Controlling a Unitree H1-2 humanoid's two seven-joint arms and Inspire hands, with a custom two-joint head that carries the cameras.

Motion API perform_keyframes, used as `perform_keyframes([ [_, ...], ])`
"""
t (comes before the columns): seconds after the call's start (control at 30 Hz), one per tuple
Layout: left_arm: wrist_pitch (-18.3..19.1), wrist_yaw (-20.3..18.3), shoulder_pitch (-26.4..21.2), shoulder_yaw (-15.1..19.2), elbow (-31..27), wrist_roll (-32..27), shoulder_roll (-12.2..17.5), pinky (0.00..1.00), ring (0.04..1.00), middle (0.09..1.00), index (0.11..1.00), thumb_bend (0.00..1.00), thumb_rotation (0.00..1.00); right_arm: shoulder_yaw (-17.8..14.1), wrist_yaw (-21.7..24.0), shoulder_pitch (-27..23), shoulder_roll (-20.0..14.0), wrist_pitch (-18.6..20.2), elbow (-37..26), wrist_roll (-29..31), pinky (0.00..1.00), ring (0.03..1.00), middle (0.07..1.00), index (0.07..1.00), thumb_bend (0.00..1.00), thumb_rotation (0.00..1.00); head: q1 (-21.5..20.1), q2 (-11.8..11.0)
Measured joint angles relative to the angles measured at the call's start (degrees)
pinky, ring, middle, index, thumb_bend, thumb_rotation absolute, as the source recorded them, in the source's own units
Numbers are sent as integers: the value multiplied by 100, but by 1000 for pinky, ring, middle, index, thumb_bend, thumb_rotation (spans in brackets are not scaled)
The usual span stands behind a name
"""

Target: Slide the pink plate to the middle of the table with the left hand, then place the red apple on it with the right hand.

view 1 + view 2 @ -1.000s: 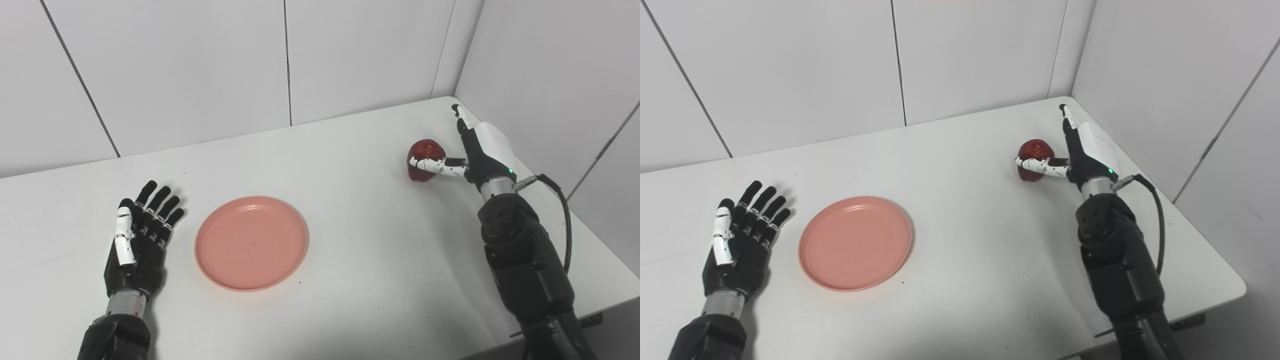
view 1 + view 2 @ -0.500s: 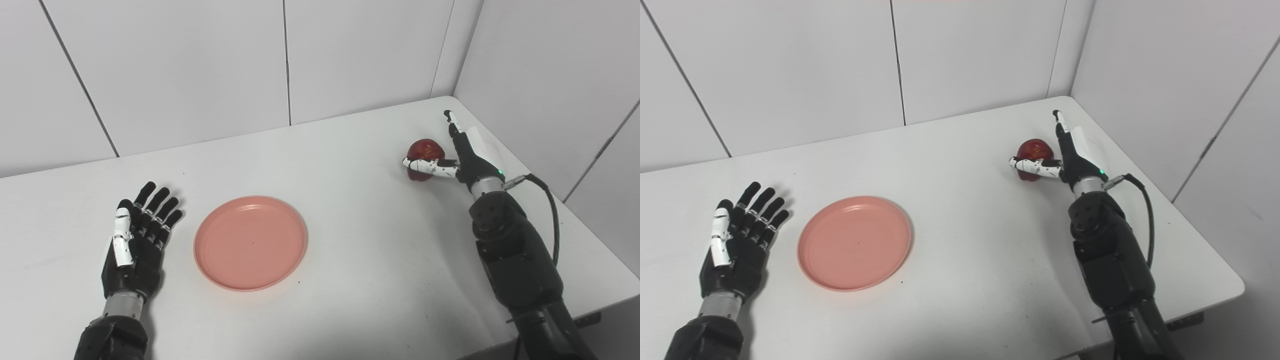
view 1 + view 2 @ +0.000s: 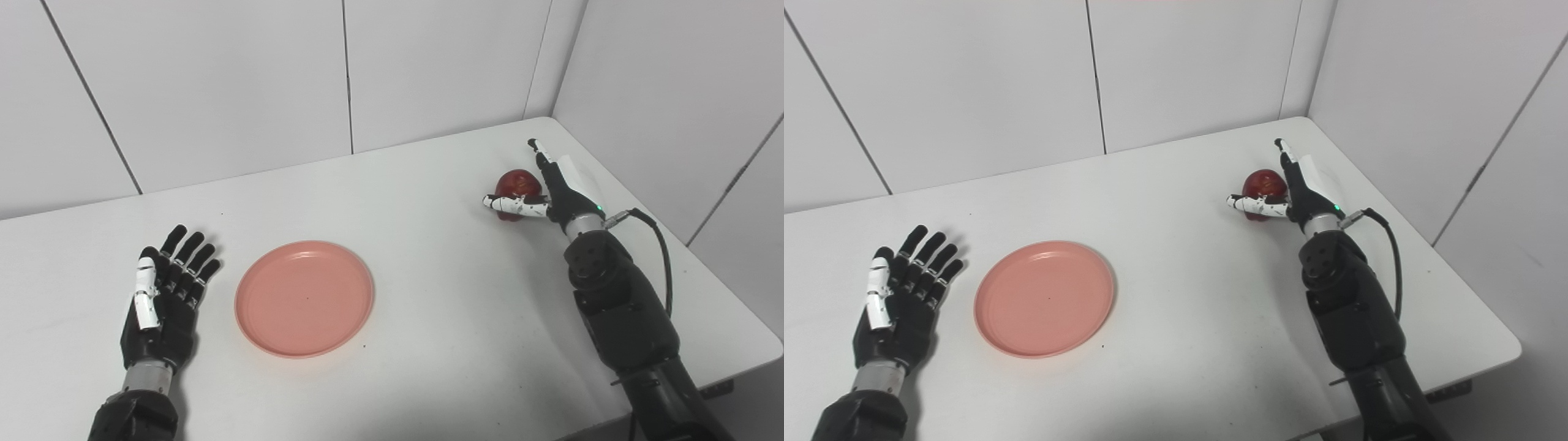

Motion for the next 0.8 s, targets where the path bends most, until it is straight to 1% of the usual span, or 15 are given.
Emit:
perform_keyframes([
  [0.2,8,21,16,1,-24,-1,-20,857,858,864,851,356,1000,-19,50,-107,5,0,4,-75,835,927,954,957,1000,430,18,18],
  [0.57,33,40,34,-1,-64,-1,-41,861,863,866,850,359,1000,-24,75,-138,8,2,177,-142,841,928,946,940,1000,357,35,44],
  [0.7,55,45,57,-6,-97,0,-44,862,863,866,849,356,1000,-25,76,-164,8,2,232,-137,850,935,953,944,1000,351,35,44],
  [0.8,59,46,58,-5,-100,0,-46,868,864,867,852,353,1000,-31,143,-208,6,2,344,-142,835,929,955,949,1000,361,35,44],
])
